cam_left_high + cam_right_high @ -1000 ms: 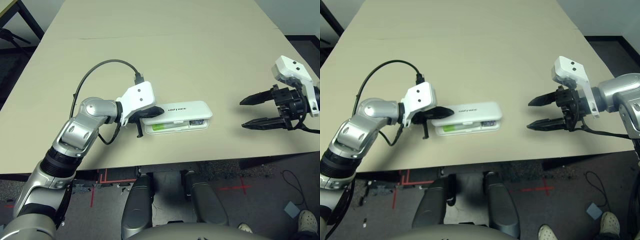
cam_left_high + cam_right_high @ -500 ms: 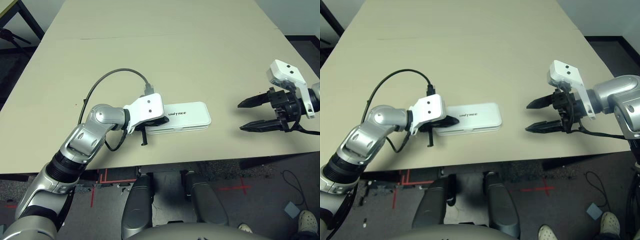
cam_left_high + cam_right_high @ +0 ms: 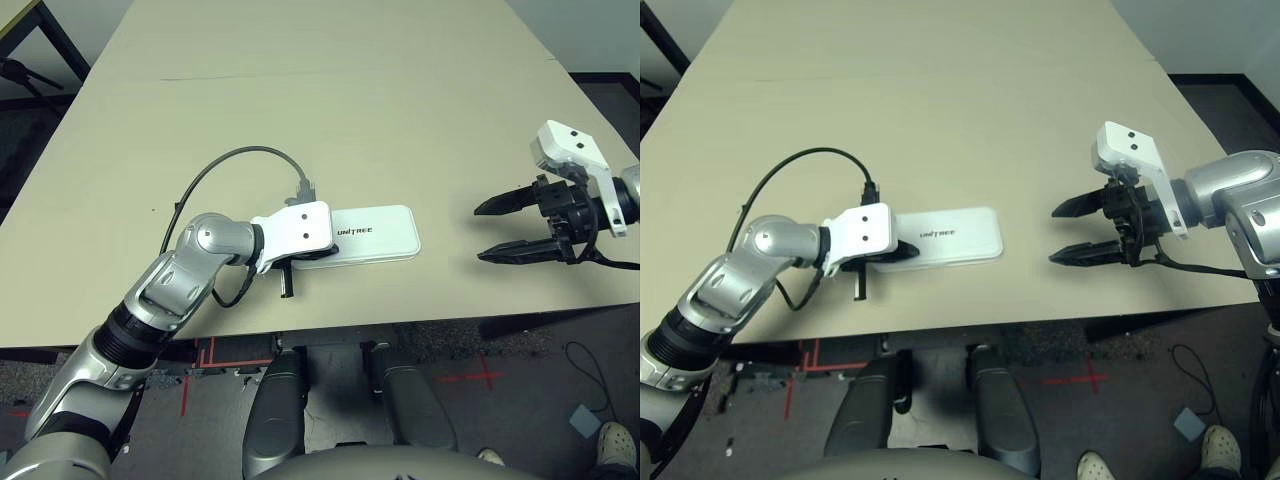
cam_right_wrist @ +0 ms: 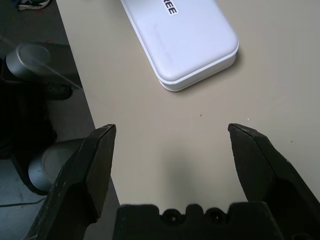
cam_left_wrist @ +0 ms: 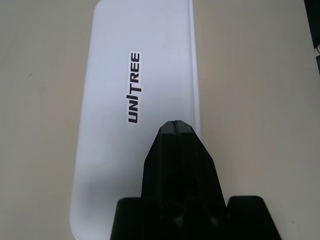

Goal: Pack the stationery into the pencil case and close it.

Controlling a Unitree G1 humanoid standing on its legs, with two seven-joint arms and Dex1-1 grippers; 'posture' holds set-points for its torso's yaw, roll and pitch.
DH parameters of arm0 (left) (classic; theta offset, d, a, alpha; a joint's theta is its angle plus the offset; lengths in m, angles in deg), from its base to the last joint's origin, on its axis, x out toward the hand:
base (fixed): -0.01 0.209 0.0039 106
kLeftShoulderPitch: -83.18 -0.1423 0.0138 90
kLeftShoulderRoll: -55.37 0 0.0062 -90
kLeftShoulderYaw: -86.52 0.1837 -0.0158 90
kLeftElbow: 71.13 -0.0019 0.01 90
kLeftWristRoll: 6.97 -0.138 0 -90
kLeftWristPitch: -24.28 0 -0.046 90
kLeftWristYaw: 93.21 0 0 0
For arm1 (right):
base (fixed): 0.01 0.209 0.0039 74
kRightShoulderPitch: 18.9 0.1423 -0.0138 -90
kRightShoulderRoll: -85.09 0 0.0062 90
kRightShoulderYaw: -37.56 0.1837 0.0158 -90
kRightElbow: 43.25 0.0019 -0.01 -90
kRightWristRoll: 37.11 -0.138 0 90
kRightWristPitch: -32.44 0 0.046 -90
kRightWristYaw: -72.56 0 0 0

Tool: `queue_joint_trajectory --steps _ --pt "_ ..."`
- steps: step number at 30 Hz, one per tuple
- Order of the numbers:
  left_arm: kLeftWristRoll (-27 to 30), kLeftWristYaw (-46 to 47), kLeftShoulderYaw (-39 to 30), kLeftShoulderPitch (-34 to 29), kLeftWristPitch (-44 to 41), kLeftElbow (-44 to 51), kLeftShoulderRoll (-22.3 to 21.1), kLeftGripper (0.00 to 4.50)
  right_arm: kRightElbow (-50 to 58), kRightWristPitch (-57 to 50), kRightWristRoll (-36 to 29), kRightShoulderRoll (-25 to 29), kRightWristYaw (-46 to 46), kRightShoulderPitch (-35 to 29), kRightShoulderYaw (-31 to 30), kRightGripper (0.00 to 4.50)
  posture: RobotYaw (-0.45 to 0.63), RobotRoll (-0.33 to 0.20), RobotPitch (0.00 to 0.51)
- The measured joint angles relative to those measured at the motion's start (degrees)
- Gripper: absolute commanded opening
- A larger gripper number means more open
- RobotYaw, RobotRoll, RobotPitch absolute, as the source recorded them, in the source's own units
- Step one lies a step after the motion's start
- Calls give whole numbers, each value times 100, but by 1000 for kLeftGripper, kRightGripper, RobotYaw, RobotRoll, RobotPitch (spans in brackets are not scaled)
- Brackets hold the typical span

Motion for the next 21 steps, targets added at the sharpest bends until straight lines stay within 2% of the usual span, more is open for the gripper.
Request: queue_joint_trajectory --steps 3,6,13,16,17,21 --pt "35 5 -79 -5 -36 -34 61 26 1 3 3 -20 -15 -5 0 4500 -39 0 205" --pt "186 79 -337 -61 -112 -112 146 603 -2 45 10 -126 -86 -23 1 4500 -33 0 204" --pt "571 391 -1388 -202 -78 -240 192 3169 -225 243 9 -715 -572 -30 62 4500 -18 0 202" --pt "752 674 -1979 -330 168 -308 318 4350 -547 550 31 -1306 -1163 30 289 4500 -10 0 201" --pt "811 825 -2193 -343 236 -360 373 4471 -689 660 45 -1506 -1403 65 376 4500 -4 0 200" --pt "951 1675 -3251 -363 459 -814 630 4471 -1393 1312 158 -2358 -2631 308 873 4500 11 0 197"
